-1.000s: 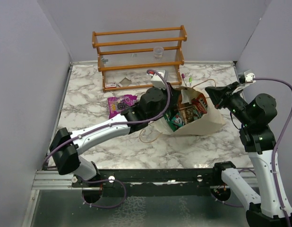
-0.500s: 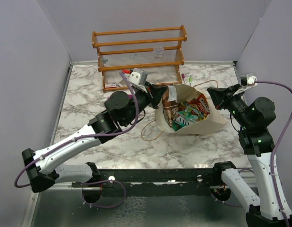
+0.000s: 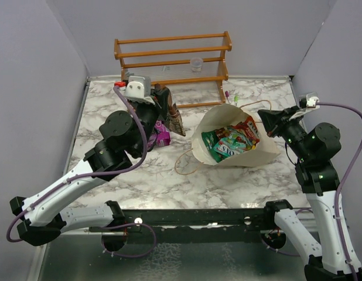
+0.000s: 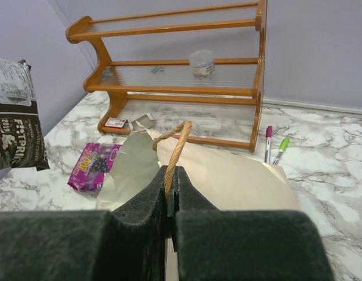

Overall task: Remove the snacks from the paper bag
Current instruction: Take out the snack from the paper bag, then place the snack at the center of the board.

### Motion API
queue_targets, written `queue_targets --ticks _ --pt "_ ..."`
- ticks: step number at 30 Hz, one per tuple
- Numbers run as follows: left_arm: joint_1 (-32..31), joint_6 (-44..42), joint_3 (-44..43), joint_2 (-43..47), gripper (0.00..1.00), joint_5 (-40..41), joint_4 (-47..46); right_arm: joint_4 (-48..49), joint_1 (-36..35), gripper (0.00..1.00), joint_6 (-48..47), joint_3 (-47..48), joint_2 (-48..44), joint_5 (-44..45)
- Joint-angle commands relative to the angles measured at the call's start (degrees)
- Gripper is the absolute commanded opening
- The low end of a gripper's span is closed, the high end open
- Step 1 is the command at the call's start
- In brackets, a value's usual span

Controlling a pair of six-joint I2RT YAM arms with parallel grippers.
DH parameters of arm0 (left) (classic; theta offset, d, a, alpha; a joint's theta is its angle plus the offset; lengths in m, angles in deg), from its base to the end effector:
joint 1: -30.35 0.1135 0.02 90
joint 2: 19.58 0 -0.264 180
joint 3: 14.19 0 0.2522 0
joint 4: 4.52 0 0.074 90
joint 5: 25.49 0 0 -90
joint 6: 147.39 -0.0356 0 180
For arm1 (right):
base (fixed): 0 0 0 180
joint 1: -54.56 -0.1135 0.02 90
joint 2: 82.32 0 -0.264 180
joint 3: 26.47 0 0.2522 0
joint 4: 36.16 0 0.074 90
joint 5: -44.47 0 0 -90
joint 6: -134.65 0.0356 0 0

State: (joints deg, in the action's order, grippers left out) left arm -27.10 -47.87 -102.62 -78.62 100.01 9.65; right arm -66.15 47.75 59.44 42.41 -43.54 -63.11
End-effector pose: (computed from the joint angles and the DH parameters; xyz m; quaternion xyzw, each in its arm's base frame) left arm 0.1268 -0.1602 0.4907 0.0136 0.6269 -0.2631 0.7332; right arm 0.1381 0.0273 0.4055 -0.0593 0.7040 0.2371 0.6669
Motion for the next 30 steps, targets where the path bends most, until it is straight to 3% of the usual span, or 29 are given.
queue_targets --ticks 1,7,15,24,30 --pt "0.7 -4.3 -0.5 -0.8 0.00 10.8 3.5 1.3 -0.3 0.02 -0.3 -0.1 -0.1 1.6" --pt "7.1 0.4 -1.0 -4.0 0.00 6.0 9.9 1.1 -0.3 0.02 -0.5 0.1 0.0 1.6" --pt "22.0 9.5 -2.2 -9.9 0.00 -12.5 16.9 0.2 -0.3 0.02 -1.2 0.8 0.0 1.9" --pt "31.5 16.0 -2.7 -18.0 0.00 -35.6 14.9 -0.1 -0.3 0.02 -1.7 0.6 0.0 2.1" --pt "39.7 20.8 0.6 -20.0 0.00 -53.5 6.9 -0.6 -0.3 0.02 -2.0 0.7 -0.3 2.8"
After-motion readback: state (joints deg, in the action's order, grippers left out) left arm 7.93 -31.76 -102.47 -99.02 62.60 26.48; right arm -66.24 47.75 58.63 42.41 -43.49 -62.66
